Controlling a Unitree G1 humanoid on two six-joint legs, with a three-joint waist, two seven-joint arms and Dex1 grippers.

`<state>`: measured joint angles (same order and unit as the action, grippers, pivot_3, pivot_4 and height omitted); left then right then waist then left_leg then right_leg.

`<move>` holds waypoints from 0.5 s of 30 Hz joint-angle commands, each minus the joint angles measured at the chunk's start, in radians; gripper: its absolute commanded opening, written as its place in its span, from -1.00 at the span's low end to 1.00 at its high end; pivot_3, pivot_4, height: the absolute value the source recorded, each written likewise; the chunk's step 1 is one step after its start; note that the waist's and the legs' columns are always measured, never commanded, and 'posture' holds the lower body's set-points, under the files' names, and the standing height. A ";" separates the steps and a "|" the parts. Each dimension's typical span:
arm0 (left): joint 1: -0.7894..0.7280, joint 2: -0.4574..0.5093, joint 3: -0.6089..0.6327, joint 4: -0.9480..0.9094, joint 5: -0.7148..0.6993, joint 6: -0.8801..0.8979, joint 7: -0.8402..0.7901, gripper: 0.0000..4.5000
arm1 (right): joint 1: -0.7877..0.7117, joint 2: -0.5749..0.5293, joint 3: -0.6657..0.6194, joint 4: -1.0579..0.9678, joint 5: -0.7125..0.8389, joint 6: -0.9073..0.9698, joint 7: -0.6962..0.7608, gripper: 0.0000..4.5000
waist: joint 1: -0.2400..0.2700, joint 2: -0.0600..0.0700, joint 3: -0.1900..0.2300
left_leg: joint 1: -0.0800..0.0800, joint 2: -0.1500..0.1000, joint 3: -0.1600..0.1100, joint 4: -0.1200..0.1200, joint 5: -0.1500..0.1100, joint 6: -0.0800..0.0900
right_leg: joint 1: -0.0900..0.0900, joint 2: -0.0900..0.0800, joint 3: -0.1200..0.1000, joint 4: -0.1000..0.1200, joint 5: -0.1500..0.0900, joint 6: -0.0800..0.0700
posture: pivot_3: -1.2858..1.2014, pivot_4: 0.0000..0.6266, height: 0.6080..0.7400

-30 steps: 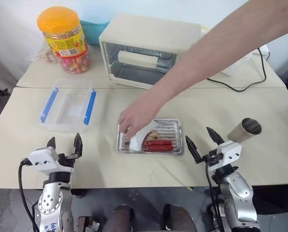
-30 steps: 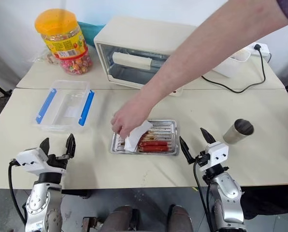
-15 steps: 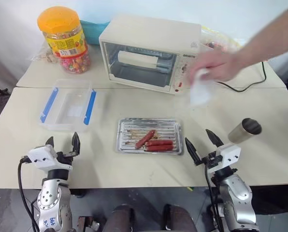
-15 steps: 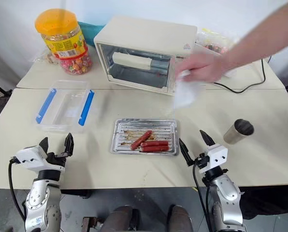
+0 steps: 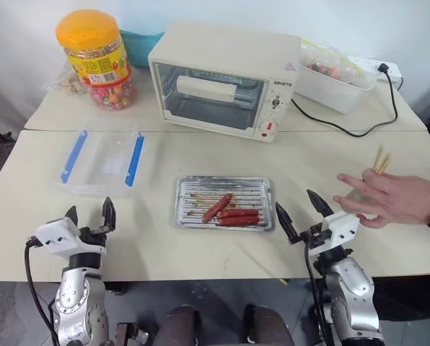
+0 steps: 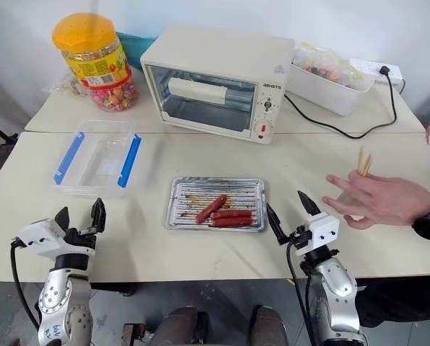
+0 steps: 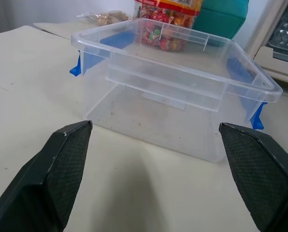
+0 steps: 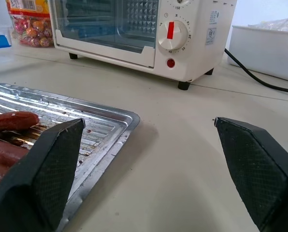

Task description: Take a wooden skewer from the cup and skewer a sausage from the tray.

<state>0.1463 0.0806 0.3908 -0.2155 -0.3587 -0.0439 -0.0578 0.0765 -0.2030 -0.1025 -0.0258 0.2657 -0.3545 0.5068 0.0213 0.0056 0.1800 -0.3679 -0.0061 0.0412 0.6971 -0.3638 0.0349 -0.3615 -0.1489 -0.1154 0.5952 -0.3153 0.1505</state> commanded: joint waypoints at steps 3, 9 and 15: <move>0.024 0.023 -0.024 -0.043 0.013 -0.002 -0.032 0.98 | 0.018 0.003 -0.001 -0.030 0.003 -0.020 -0.009 1.00 | 0.000 0.000 0.000 | 0.000 0.000 0.000 0.000 0.000 0.000 | 0.000 0.000 0.000 0.000 0.000 0.000 | 0.03 -0.52 1.00; 0.017 0.020 -0.028 -0.034 0.020 0.005 -0.021 0.98 | 0.013 -0.003 -0.008 -0.040 0.003 -0.015 -0.019 1.00 | 0.000 0.000 0.000 | 0.000 0.000 0.000 0.000 0.000 0.000 | 0.000 0.000 0.000 0.000 0.000 0.000 | 0.03 -0.52 1.00; 0.007 0.018 -0.018 -0.024 0.010 0.007 -0.016 0.98 | 0.015 -0.005 -0.011 -0.043 0.002 -0.015 -0.027 1.00 | 0.000 0.000 0.000 | 0.000 0.000 0.000 0.000 0.000 0.000 | 0.000 0.000 0.000 0.000 0.000 0.000 | 0.03 -0.52 1.00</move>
<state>0.1563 0.0940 0.3639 -0.2194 -0.3462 -0.0291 -0.0776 0.0898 -0.2031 -0.1031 -0.0351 0.2656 -0.3539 0.4885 0.0212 0.0056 0.1800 -0.3680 -0.0060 0.0412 0.6971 -0.3638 0.0349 -0.3615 -0.1489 -0.1152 0.5952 -0.3153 0.1505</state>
